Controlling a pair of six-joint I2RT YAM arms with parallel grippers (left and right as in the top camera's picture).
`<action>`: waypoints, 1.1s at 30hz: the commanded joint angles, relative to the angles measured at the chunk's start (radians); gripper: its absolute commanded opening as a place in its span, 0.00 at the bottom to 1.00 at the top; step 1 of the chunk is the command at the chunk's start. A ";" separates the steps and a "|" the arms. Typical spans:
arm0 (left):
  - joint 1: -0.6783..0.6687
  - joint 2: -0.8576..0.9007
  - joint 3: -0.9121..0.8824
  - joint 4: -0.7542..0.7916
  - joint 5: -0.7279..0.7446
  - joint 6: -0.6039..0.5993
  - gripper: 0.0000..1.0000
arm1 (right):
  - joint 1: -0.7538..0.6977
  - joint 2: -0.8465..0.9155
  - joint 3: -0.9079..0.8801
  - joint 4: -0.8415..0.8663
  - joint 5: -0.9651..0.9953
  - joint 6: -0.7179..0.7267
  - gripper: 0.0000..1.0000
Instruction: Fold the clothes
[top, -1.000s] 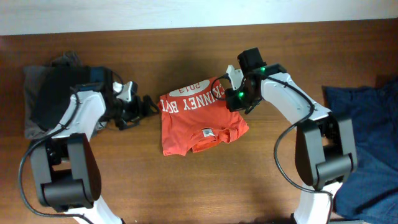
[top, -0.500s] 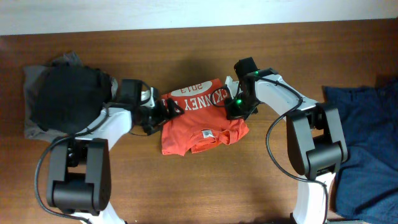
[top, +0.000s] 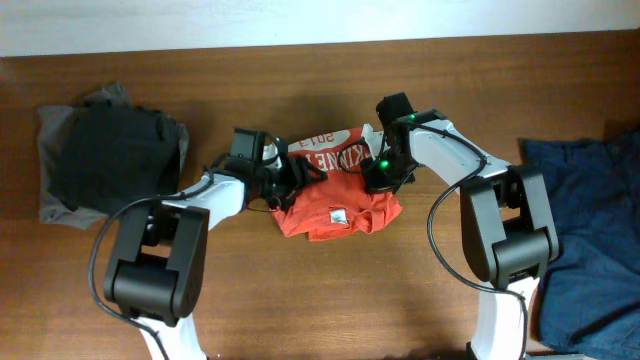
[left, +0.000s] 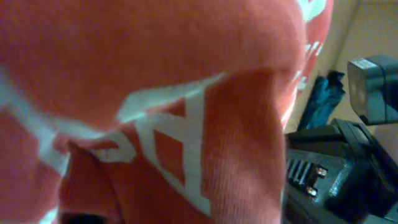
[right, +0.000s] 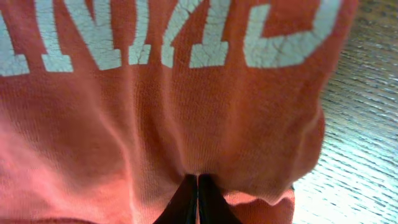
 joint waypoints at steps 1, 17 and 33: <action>-0.040 0.079 -0.049 0.014 -0.057 0.029 0.37 | 0.016 0.045 -0.021 -0.019 0.054 -0.008 0.08; 0.238 -0.235 0.042 0.069 0.138 0.334 0.01 | -0.128 -0.313 0.057 -0.262 0.045 -0.029 0.09; 0.707 -0.269 0.339 0.093 -0.098 0.098 0.01 | -0.129 -0.443 0.056 -0.336 0.034 -0.045 0.09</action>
